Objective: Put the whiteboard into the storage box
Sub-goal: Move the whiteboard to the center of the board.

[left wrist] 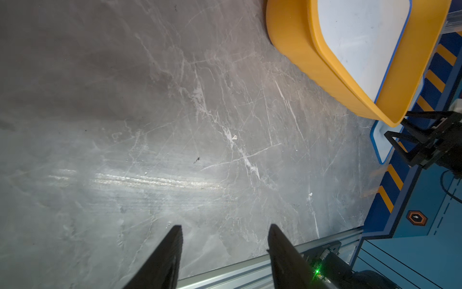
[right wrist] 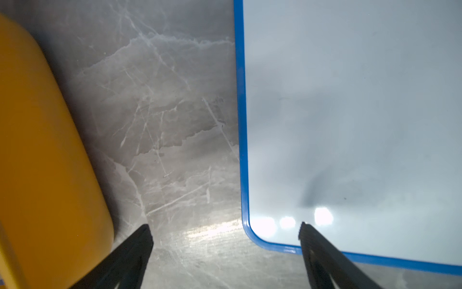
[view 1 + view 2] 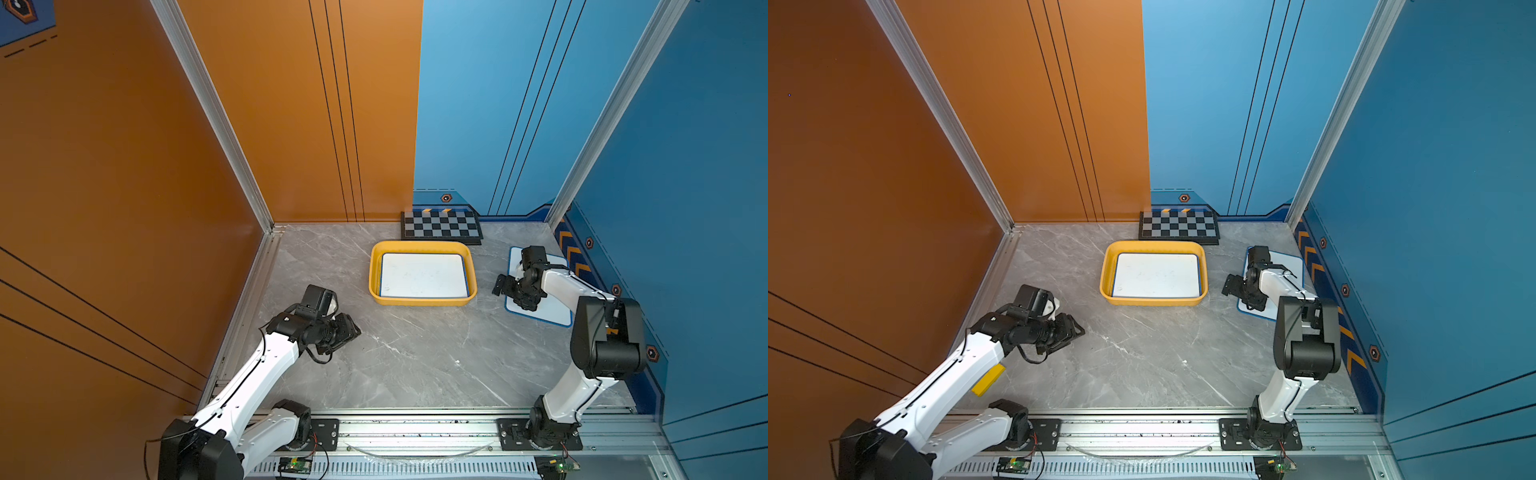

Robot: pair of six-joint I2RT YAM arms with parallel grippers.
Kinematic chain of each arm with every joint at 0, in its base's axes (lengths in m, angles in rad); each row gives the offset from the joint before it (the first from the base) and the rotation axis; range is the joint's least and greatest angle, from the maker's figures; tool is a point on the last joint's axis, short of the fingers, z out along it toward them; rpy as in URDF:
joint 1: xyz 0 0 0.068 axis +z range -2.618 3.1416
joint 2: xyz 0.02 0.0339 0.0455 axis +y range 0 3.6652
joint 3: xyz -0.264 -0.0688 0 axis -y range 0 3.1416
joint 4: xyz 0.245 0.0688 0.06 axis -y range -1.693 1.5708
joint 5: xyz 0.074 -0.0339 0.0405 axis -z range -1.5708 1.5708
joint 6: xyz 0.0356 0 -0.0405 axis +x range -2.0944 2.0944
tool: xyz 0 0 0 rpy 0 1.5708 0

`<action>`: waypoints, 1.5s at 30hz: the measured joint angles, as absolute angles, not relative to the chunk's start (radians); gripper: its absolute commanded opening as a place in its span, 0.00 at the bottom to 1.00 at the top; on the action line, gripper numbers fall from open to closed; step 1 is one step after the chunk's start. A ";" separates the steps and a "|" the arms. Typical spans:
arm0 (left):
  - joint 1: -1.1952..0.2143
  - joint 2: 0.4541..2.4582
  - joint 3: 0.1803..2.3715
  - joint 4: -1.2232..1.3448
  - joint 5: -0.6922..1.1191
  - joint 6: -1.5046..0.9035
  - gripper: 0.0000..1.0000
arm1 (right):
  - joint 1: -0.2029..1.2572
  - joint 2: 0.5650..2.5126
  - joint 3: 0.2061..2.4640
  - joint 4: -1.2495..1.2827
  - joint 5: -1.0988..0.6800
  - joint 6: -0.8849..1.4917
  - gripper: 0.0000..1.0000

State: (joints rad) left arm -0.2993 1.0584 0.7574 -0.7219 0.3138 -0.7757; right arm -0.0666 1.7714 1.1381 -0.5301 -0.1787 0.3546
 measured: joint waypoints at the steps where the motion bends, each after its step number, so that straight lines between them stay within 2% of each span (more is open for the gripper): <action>1: -0.302 1.069 0.758 -0.722 0.313 -0.776 0.57 | -0.065 1.786 1.139 -0.530 -0.178 0.355 0.94; 13: -0.317 1.086 0.774 -0.722 0.305 -0.776 0.57 | 0.034 1.804 1.123 -0.482 -0.104 0.348 0.94; 28: -0.322 0.995 0.771 -0.722 0.304 -0.776 0.58 | 0.227 1.677 0.967 -0.460 -0.067 0.418 0.94; 36: -0.322 0.919 0.741 -0.722 0.315 -0.792 0.58 | 0.437 1.623 0.910 -0.448 -0.075 0.496 0.94; 45: -0.322 0.823 0.691 -0.726 0.337 -0.821 0.58 | 0.672 1.647 0.931 -0.388 -0.076 0.632 0.94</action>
